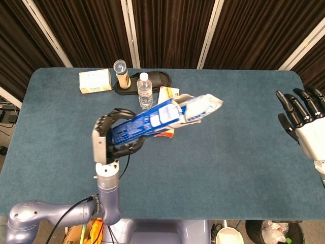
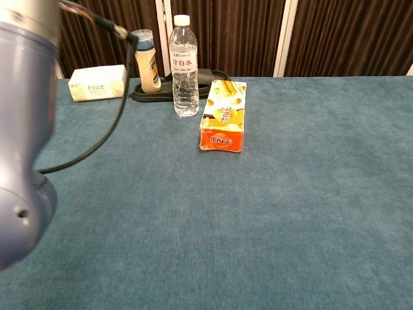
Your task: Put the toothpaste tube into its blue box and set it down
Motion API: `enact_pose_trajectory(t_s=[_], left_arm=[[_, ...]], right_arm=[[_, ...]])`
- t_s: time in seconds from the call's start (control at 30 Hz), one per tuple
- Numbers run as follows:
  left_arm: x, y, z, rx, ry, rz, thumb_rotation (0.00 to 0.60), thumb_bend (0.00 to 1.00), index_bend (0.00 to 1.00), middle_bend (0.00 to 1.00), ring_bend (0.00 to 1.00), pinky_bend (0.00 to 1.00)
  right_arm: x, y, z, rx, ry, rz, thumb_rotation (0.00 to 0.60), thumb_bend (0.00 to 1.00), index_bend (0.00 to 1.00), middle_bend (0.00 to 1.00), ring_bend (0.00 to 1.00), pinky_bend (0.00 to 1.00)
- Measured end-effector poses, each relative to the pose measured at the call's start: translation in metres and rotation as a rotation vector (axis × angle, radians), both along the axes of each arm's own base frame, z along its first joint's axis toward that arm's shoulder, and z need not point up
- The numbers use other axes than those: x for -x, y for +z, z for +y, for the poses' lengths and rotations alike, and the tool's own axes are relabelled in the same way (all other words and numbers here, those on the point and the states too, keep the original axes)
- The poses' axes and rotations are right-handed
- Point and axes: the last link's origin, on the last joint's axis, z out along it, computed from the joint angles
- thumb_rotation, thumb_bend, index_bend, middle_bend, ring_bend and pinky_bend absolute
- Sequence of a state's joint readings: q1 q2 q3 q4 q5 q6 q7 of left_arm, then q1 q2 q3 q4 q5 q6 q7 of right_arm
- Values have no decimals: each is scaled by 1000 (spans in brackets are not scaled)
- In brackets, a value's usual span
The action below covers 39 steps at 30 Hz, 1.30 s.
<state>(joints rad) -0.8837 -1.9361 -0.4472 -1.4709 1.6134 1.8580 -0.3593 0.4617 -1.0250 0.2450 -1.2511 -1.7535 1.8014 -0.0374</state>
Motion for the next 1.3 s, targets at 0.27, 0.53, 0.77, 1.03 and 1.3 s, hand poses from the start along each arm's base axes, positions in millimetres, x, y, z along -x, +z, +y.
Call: enact_pose_trajectory(t_s=[0.27, 0.53, 0.77, 1.03, 1.3], left_arm=[[10, 11, 0, -15, 23, 6, 600, 490, 344, 471, 445, 559], [21, 0, 7, 20, 77, 37, 600, 581, 455, 601, 591, 680], [27, -5, 7, 17, 81, 40, 600, 580, 450, 593, 585, 677], [29, -6, 1, 1, 59, 60, 600, 580, 451, 592, 585, 677], [54, -18, -4, -9, 90, 196, 600, 578, 458, 598, 585, 677]], right_arm=[[-4, -7, 1, -15, 7, -1, 600, 388, 0, 399, 303, 289], [-4, -7, 2, -14, 0, -9, 600, 388, 0, 399, 302, 289], [0, -7, 3, -16, -9, -10, 600, 388, 0, 399, 302, 289], [1, -7, 4, -14, -7, -11, 600, 388, 0, 399, 302, 289], [-2, -1, 3, 4, 0, -17, 600, 388, 0, 399, 303, 289]])
